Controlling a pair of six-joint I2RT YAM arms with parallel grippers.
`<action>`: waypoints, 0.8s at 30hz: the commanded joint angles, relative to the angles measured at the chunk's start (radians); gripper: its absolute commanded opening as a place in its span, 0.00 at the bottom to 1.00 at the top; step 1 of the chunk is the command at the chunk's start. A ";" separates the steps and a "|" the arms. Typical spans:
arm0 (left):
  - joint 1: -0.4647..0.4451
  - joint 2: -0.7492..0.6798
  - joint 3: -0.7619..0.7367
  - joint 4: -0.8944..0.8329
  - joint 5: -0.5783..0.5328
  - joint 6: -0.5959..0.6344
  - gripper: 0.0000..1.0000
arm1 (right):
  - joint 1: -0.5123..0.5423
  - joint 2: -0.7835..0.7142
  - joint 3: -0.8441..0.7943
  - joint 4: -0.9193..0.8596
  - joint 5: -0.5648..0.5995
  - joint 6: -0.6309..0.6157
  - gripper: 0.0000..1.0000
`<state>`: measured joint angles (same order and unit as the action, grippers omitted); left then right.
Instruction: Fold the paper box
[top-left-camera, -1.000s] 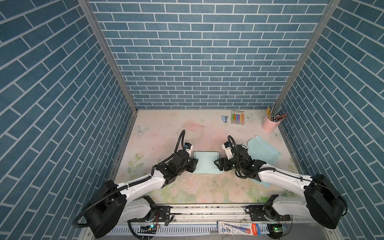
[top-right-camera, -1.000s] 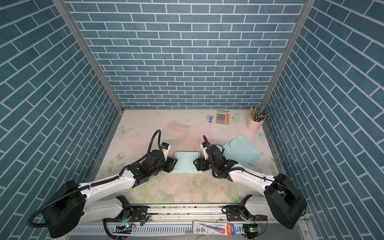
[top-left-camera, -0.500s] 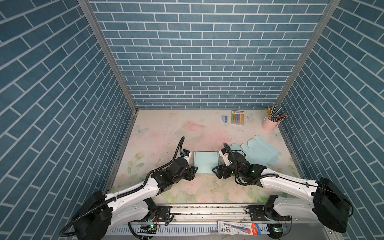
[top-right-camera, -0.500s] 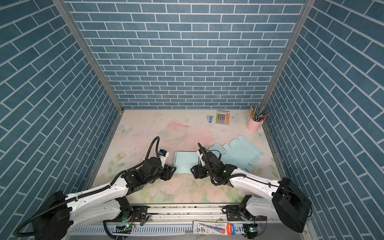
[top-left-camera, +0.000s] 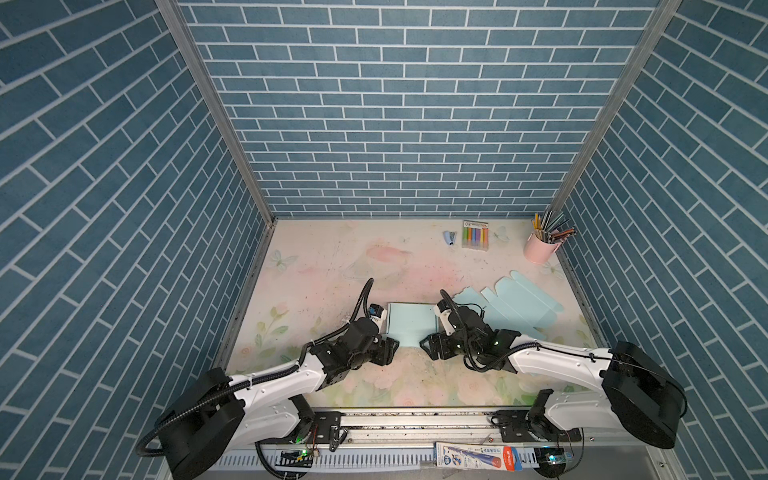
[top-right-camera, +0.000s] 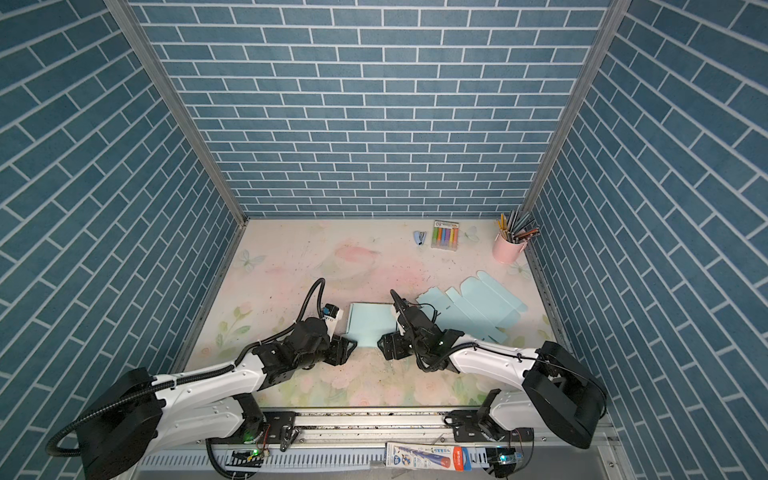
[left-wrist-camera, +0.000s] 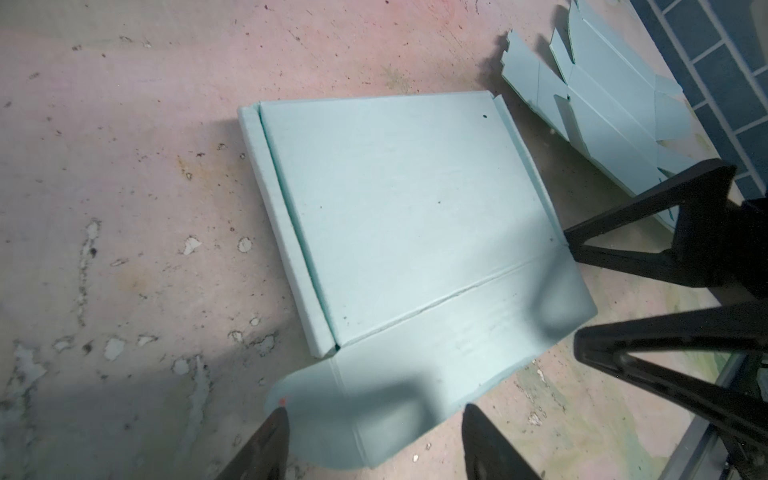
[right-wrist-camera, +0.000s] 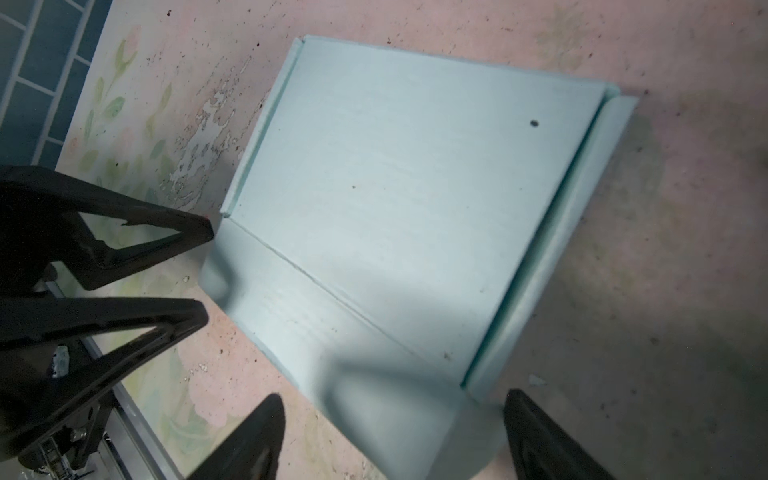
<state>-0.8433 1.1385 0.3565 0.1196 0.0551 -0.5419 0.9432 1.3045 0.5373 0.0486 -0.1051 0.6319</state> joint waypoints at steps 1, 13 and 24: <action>-0.006 0.017 -0.022 0.065 0.025 -0.022 0.66 | 0.021 0.009 -0.016 0.026 -0.005 0.052 0.83; -0.053 0.030 -0.018 0.088 0.015 -0.049 0.65 | 0.052 -0.027 -0.047 0.033 0.031 0.091 0.84; -0.090 0.044 -0.011 0.120 0.013 -0.074 0.64 | 0.052 -0.081 -0.074 0.039 0.053 0.118 0.85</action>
<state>-0.9207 1.1847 0.3447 0.2073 0.0711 -0.5957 0.9882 1.2507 0.4721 0.0761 -0.0769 0.7071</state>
